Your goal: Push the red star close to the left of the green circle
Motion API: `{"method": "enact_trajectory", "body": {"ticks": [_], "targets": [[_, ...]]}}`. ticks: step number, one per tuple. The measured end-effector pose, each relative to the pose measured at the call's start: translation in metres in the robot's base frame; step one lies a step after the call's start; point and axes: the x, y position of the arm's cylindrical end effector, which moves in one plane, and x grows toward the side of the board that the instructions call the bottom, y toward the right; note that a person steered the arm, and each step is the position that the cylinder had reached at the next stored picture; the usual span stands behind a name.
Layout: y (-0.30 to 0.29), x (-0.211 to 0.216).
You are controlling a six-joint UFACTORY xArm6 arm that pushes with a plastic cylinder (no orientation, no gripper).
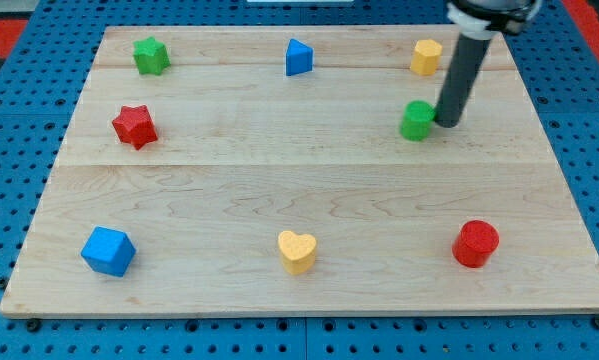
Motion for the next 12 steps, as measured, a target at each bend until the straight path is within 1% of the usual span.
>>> {"method": "enact_trajectory", "body": {"ticks": [1,2,3,4,5,6,7,8,9,10,11,12], "targets": [[-0.039,0.000],[-0.039,0.000],[-0.087,0.000],[-0.166,0.000],[-0.127,0.072],[-0.241,0.074],[-0.332,0.064],[-0.357,0.053],[-0.358,0.032],[-0.412,0.007],[-0.379,0.002],[-0.307,0.051]]}}
